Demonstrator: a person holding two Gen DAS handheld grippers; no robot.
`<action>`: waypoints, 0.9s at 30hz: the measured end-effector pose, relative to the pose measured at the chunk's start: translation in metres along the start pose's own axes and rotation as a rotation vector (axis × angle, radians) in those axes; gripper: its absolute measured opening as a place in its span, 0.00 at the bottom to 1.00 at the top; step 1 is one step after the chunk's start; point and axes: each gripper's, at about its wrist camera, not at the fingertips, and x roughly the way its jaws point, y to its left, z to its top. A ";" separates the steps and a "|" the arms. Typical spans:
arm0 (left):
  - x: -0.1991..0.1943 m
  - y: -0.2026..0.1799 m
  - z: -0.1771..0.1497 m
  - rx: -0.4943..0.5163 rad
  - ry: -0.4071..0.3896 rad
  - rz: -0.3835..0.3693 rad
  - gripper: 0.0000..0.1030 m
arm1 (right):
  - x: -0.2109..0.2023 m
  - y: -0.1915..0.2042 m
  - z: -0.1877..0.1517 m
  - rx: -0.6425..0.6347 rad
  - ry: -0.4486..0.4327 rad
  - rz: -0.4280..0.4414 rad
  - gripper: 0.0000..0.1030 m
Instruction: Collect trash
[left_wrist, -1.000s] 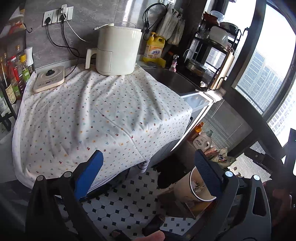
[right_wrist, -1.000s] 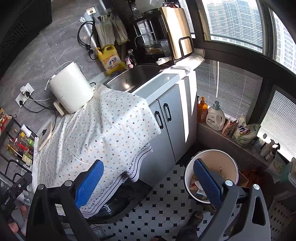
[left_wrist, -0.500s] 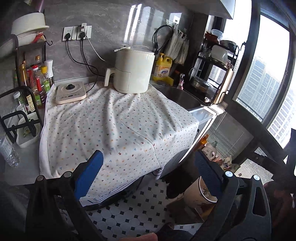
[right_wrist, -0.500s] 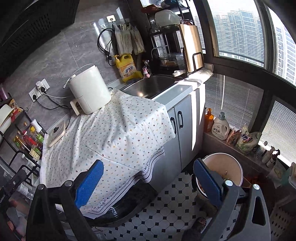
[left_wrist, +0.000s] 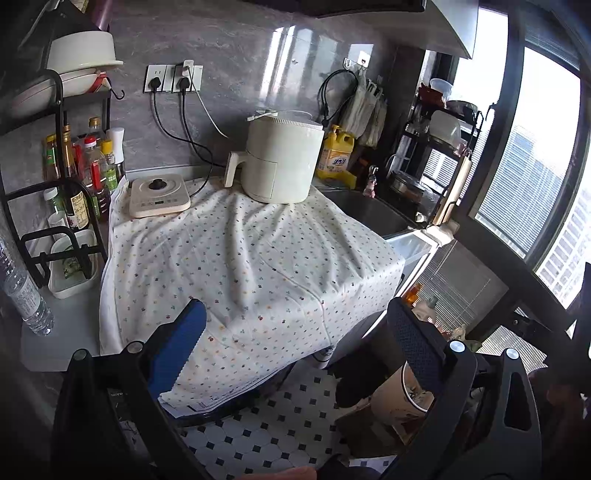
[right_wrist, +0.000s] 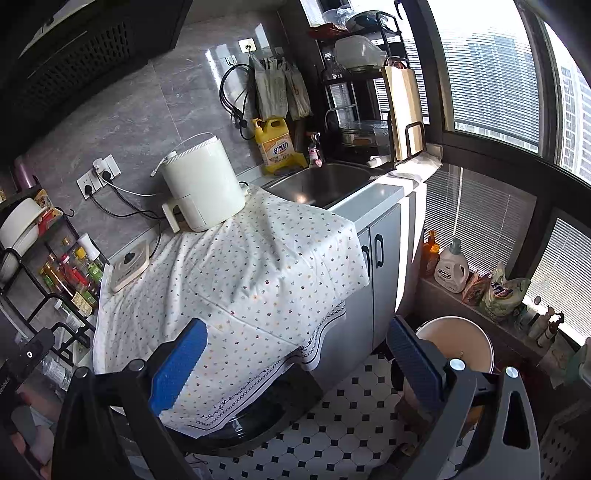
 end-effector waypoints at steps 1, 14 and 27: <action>0.000 -0.001 0.001 0.006 -0.001 -0.001 0.94 | 0.000 0.001 0.001 -0.002 -0.003 -0.001 0.93; 0.000 0.001 0.006 0.000 -0.007 -0.002 0.94 | 0.000 0.005 0.001 -0.004 -0.008 -0.001 0.93; 0.000 0.010 0.002 -0.006 -0.004 -0.001 0.94 | 0.002 0.012 -0.006 0.003 -0.006 -0.002 0.93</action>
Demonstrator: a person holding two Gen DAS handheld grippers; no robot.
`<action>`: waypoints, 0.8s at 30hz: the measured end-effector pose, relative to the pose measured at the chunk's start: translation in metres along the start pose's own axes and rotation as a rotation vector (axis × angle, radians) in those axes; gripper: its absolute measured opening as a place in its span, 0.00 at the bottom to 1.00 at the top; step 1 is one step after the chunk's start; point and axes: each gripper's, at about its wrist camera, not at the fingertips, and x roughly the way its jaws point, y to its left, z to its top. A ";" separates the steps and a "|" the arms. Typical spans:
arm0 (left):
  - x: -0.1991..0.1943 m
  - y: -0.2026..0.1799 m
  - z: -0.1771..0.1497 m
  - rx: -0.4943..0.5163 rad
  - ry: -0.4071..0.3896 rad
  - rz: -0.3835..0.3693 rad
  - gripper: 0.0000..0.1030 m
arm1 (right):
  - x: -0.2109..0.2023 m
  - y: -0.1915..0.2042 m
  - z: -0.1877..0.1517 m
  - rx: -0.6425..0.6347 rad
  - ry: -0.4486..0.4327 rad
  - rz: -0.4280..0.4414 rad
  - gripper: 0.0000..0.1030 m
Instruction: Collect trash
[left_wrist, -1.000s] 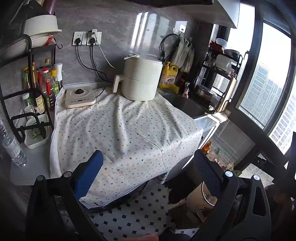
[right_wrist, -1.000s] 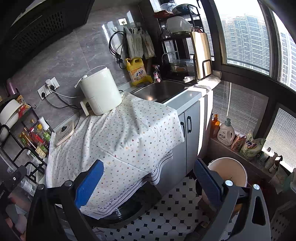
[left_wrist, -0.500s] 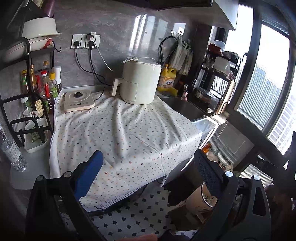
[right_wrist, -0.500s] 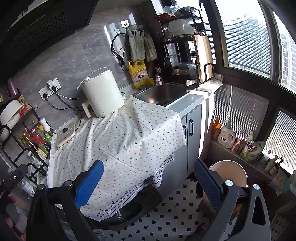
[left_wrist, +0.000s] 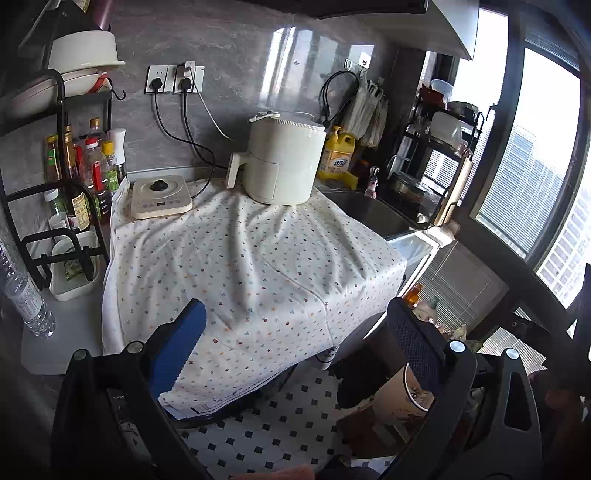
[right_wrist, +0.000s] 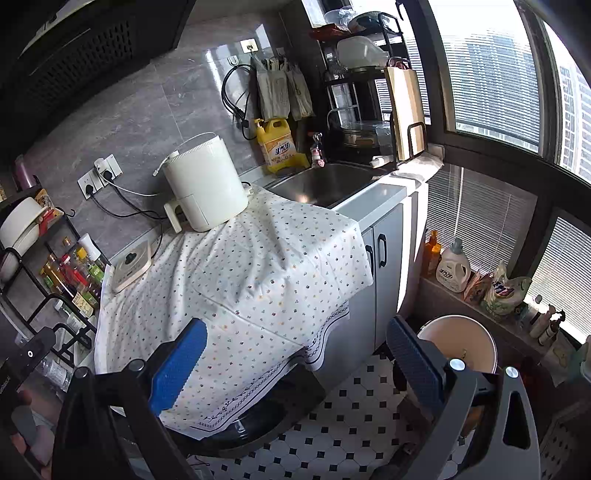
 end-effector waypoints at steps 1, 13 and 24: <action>0.000 0.001 0.000 0.000 -0.001 -0.001 0.94 | 0.000 0.000 0.000 -0.001 -0.003 -0.001 0.93; -0.002 -0.001 -0.003 -0.007 0.000 -0.005 0.94 | -0.004 0.000 -0.002 -0.007 -0.005 -0.002 0.93; -0.006 -0.004 -0.008 -0.004 0.002 -0.003 0.94 | -0.007 -0.002 -0.006 -0.002 -0.001 0.001 0.93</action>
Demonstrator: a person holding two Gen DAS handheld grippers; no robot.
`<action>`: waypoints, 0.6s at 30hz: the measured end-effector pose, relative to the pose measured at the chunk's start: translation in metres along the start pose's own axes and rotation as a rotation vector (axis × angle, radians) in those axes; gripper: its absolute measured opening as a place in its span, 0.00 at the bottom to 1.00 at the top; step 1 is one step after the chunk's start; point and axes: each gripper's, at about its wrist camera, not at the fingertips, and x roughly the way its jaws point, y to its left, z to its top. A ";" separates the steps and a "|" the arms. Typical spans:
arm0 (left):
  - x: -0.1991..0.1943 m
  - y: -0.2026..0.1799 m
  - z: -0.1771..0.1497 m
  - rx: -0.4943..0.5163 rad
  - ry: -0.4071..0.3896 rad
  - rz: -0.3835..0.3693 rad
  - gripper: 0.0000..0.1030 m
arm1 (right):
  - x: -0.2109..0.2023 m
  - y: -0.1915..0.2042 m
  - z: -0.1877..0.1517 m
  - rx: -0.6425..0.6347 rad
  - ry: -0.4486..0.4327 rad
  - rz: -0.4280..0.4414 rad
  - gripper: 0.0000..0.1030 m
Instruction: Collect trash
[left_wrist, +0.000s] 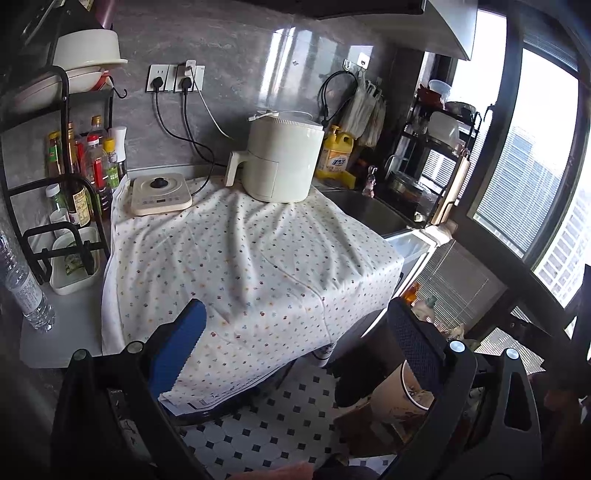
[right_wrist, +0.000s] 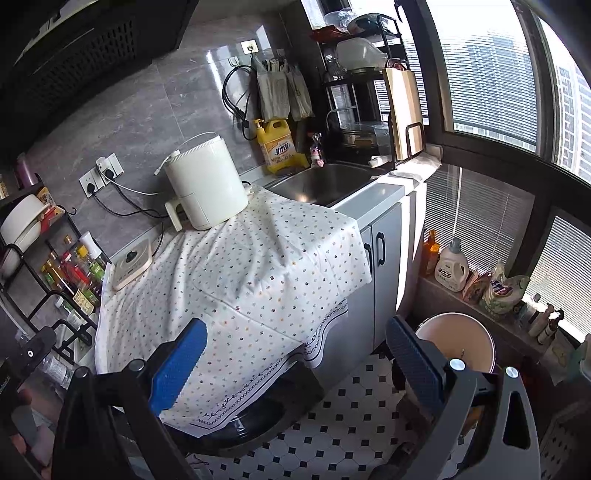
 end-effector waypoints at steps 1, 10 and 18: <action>0.000 0.000 0.000 0.000 0.001 0.001 0.94 | 0.000 0.000 -0.001 0.000 0.000 0.000 0.93; -0.001 0.001 -0.001 0.001 0.000 -0.001 0.94 | -0.004 -0.002 -0.006 0.001 -0.001 0.001 0.93; -0.002 0.001 -0.002 0.003 0.001 0.000 0.94 | -0.007 0.001 -0.010 0.000 0.000 0.001 0.93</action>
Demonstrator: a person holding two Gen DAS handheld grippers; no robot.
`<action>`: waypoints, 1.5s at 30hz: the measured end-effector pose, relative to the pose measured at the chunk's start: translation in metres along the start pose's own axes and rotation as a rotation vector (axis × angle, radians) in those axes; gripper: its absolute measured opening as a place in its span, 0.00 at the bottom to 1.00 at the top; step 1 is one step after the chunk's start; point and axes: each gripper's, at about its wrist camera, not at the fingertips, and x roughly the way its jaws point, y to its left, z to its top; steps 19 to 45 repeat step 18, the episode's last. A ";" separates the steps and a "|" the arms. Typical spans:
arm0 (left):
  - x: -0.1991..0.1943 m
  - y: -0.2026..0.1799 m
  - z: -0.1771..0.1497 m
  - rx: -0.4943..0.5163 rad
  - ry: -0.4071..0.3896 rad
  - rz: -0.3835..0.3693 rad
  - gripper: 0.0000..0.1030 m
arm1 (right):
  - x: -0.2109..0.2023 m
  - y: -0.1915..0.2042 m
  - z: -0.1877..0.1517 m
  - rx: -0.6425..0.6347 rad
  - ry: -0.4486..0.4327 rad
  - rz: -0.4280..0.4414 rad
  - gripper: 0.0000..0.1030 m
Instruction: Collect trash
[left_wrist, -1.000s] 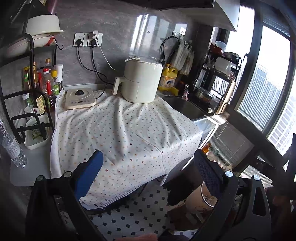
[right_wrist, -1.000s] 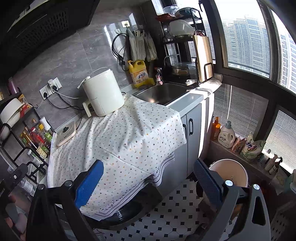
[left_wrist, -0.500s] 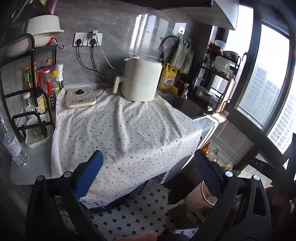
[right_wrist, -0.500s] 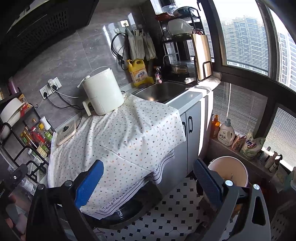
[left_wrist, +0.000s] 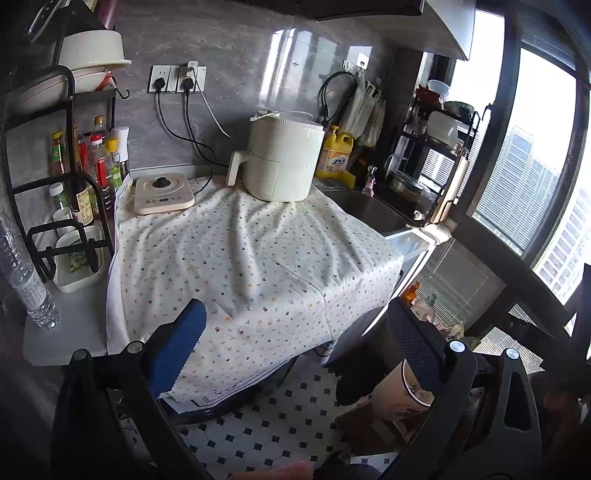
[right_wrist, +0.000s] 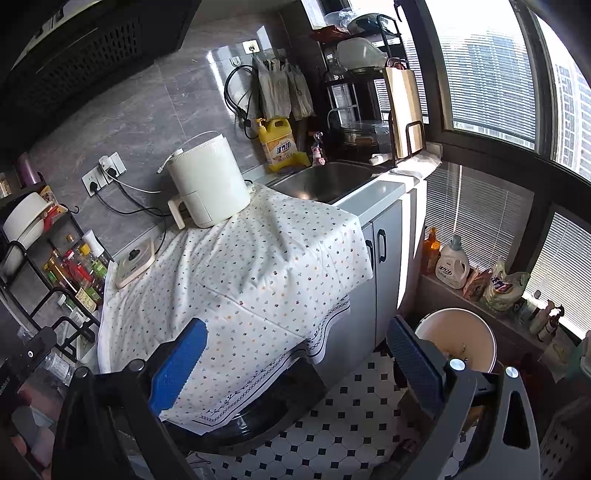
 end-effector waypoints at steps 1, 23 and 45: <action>0.000 0.000 0.000 -0.002 -0.001 0.000 0.94 | -0.001 0.001 -0.001 -0.002 0.000 0.000 0.93; 0.005 0.022 -0.006 -0.033 0.012 -0.017 0.94 | 0.002 0.013 -0.005 -0.032 0.025 -0.010 0.93; 0.005 0.022 -0.006 -0.033 0.012 -0.017 0.94 | 0.002 0.013 -0.005 -0.032 0.025 -0.010 0.93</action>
